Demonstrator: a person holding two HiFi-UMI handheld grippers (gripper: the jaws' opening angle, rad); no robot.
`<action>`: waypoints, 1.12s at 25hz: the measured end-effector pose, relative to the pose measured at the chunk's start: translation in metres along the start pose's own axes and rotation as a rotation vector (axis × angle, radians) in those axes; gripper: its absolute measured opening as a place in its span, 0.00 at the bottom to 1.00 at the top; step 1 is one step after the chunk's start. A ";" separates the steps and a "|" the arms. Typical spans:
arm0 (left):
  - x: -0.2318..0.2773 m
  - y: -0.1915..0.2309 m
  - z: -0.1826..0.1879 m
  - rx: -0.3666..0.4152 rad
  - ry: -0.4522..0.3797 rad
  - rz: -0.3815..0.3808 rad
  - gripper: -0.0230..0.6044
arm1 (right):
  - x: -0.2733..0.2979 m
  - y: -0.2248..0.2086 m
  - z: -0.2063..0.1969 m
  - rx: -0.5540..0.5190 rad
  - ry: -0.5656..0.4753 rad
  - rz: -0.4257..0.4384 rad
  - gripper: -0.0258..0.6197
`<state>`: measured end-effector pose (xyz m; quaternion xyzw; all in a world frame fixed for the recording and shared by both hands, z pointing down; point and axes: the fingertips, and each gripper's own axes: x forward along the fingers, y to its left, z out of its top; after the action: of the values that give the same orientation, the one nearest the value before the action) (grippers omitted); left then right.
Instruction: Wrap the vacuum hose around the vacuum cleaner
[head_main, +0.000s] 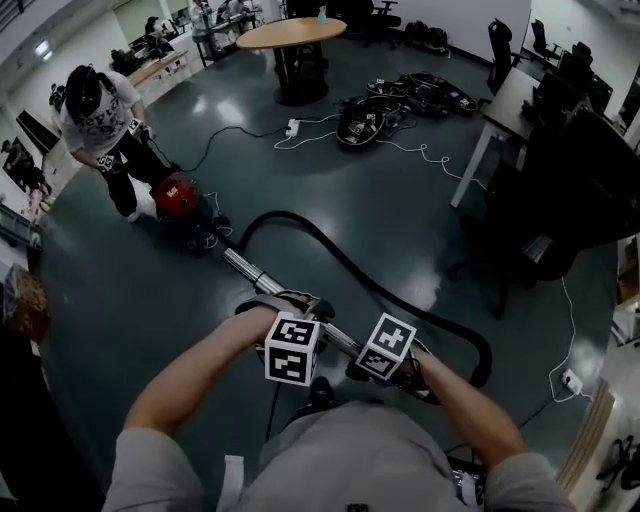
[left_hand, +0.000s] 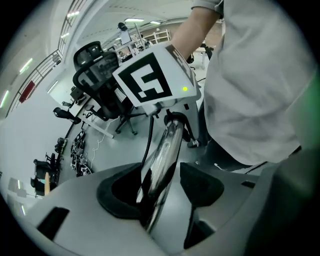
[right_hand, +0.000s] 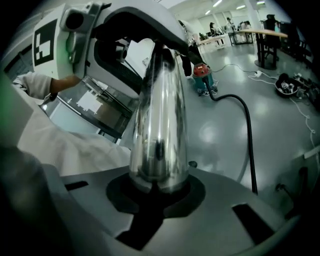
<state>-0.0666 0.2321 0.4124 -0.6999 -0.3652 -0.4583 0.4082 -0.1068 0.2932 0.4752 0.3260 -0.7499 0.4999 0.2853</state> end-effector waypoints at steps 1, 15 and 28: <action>0.004 0.006 -0.006 0.019 0.000 0.005 0.42 | -0.001 -0.005 0.003 0.007 0.028 -0.012 0.13; 0.032 0.019 -0.036 0.163 -0.086 -0.239 0.33 | -0.001 -0.040 0.019 0.097 0.239 -0.155 0.11; 0.060 0.036 -0.028 0.169 0.016 -0.092 0.25 | -0.027 -0.070 0.018 -0.036 0.290 -0.298 0.11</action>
<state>-0.0262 0.2003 0.4671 -0.6418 -0.4309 -0.4498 0.4473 -0.0377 0.2624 0.4878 0.3527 -0.6535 0.4803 0.4668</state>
